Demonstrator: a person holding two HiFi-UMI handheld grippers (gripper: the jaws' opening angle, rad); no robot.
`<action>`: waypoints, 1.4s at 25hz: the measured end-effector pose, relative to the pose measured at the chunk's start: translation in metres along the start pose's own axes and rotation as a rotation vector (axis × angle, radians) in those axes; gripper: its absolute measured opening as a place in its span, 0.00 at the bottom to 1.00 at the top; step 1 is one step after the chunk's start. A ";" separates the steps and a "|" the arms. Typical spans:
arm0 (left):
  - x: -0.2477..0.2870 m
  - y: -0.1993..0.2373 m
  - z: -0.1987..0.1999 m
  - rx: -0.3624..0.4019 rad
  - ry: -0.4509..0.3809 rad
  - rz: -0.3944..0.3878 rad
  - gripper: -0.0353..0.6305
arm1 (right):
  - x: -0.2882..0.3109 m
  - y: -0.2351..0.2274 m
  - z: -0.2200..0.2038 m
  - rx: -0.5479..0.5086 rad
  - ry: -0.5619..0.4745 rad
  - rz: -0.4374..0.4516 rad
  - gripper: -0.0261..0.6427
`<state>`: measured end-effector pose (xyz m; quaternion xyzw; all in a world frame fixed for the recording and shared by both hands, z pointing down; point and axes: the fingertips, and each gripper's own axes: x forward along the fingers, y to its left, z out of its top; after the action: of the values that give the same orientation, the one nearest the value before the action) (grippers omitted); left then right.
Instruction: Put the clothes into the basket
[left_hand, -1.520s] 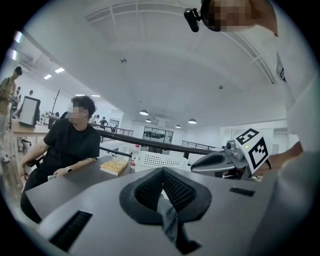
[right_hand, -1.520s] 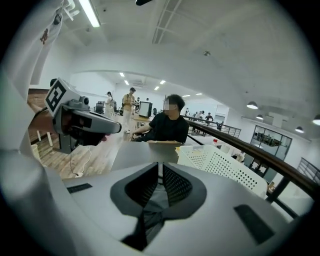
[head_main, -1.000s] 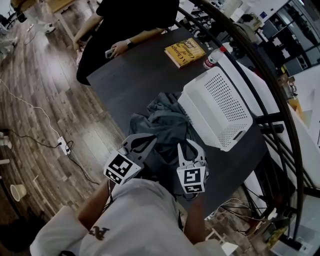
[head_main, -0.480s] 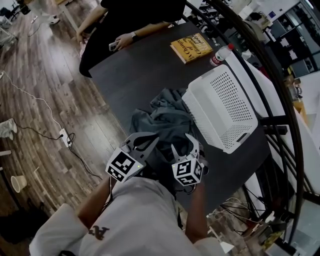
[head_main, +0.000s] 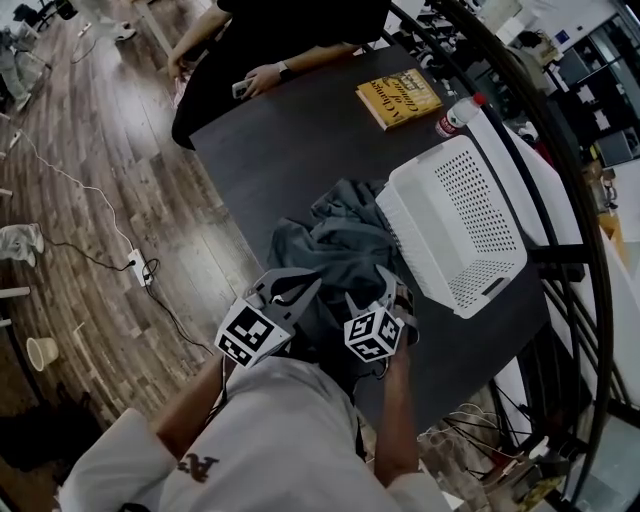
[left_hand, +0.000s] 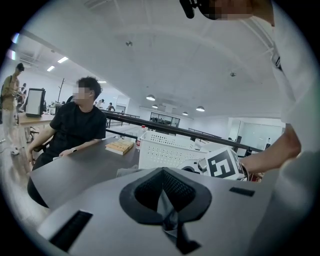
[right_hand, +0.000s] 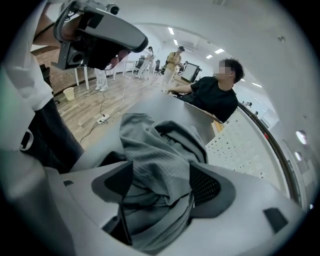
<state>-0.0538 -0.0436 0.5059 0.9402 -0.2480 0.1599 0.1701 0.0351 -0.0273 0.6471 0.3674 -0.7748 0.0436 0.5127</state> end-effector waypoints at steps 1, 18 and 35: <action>0.000 0.000 -0.001 0.000 0.003 0.002 0.04 | 0.003 0.001 -0.002 -0.009 0.006 0.003 0.56; -0.007 0.000 -0.009 -0.004 0.031 0.031 0.04 | 0.037 -0.010 -0.015 -0.089 0.055 -0.126 0.39; -0.021 -0.003 -0.003 0.002 -0.001 0.049 0.04 | 0.000 -0.029 0.015 0.230 -0.105 -0.109 0.17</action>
<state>-0.0702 -0.0319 0.4995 0.9341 -0.2710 0.1640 0.1650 0.0422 -0.0549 0.6308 0.4671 -0.7693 0.0851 0.4276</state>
